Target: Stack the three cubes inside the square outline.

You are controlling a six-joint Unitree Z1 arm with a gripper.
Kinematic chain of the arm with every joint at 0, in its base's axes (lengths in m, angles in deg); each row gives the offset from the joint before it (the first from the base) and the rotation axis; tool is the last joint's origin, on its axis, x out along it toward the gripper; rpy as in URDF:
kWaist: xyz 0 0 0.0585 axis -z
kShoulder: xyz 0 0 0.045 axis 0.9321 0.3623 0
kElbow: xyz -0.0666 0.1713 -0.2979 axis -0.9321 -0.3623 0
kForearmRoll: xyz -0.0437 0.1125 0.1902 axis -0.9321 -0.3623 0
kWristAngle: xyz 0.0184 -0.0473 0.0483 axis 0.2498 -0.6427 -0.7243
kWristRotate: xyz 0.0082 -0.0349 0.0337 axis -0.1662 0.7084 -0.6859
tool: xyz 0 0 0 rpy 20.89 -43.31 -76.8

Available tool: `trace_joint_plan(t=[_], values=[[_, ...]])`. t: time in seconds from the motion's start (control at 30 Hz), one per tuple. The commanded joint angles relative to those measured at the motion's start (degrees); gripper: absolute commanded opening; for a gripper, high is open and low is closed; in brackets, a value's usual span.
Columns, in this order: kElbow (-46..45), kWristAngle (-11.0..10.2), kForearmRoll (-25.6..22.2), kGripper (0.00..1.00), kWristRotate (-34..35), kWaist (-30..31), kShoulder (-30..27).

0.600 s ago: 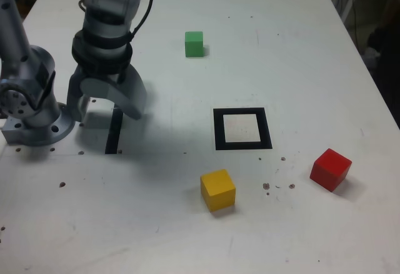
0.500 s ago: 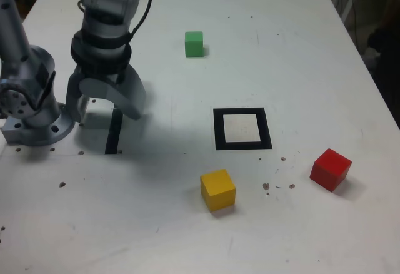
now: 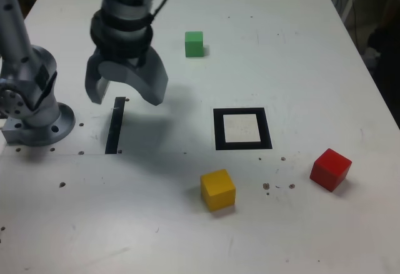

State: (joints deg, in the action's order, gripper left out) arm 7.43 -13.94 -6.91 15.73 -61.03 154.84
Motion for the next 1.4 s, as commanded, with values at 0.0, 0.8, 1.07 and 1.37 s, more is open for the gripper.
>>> trace_joint_plan(t=[0.0, 0.8, 1.07, 1.37], values=[[20.43, -0.79, -3.15, 0.99, -1.48, 1.42, 4.9], [69.0, -4.4, -13.98, 0.96, -12.51, 11.1, 27.99], [86.8, -3.56, -20.74, 0.96, -14.6, 14.52, 37.02], [92.26, -3.53, -21.57, 0.96, -15.59, 15.38, 40.27]])
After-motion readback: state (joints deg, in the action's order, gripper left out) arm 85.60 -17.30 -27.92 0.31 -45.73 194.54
